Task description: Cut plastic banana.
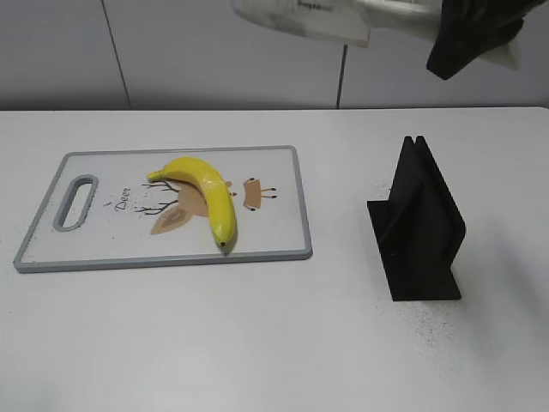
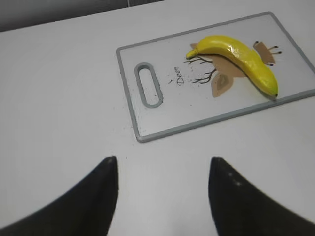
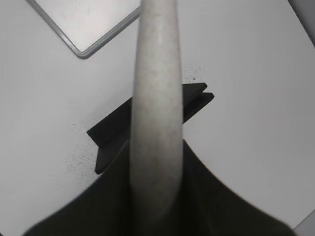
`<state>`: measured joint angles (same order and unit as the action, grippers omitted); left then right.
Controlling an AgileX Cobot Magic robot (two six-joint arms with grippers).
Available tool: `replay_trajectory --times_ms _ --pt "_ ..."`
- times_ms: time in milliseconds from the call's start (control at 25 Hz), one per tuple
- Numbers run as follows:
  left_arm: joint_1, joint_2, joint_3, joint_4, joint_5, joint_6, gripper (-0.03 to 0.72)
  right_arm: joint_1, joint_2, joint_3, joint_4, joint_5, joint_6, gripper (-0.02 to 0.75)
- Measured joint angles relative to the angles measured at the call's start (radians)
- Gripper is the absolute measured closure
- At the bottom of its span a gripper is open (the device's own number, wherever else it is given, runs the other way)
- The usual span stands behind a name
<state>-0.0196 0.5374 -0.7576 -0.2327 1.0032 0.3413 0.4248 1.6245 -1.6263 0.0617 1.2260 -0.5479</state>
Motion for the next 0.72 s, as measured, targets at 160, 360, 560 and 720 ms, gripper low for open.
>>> replay_trajectory --times_ms 160,360,560,720 --pt "0.000 0.182 -0.139 -0.032 0.001 0.150 0.090 0.000 0.068 -0.034 0.009 0.000 -0.214 0.547" --pt "0.000 0.421 -0.342 -0.107 0.068 0.363 0.087 0.000 0.153 -0.086 0.020 0.000 -0.409 0.547" --pt "-0.036 0.658 -0.533 -0.116 0.119 0.474 0.105 0.000 0.257 -0.180 0.078 0.001 -0.501 0.547" --pt "-0.133 0.835 -0.688 -0.090 0.179 0.547 0.111 0.000 0.343 -0.262 0.165 0.000 -0.570 0.547"
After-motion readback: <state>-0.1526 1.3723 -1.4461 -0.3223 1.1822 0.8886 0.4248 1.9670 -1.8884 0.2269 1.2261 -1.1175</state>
